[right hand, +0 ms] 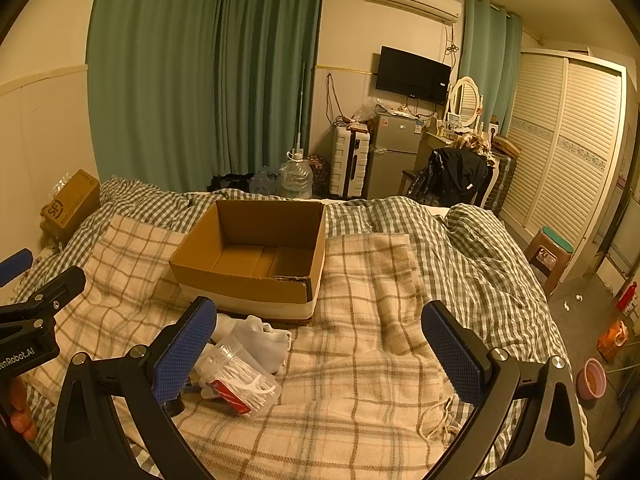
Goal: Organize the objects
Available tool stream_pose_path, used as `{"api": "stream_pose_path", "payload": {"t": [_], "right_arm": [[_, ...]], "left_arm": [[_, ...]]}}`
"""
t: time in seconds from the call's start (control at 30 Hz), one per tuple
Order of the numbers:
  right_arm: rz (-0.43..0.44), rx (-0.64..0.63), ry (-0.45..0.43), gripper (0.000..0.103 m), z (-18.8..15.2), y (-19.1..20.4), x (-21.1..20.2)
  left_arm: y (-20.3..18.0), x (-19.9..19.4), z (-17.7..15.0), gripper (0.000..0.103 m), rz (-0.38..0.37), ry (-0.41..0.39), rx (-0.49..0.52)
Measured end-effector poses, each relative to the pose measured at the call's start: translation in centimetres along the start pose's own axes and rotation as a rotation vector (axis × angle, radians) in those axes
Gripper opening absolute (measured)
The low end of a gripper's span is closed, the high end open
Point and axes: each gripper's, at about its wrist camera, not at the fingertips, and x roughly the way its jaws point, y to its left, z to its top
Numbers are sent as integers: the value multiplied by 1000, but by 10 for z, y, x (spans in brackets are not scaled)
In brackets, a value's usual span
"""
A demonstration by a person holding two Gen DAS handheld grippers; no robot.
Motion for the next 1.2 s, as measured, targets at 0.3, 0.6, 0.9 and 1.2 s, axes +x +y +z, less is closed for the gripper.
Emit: {"api": "stream_pose_path", "payload": {"t": [0.3,0.6,0.9,1.2], "right_arm": [[2,1,0,103,0,1,1],[3,3,-1,103,0,1,-1],[6,2,-8,103,2,2,-4],[14,-5,-17,103,4,2,-7]], "left_arm": [[-1,1,-3,103,6,6,-1],[-1,1,-3,103,6,9,-2],[1,1,-3,103,6,13,-8],[-4,-1,-2,103,7,18,8]]}}
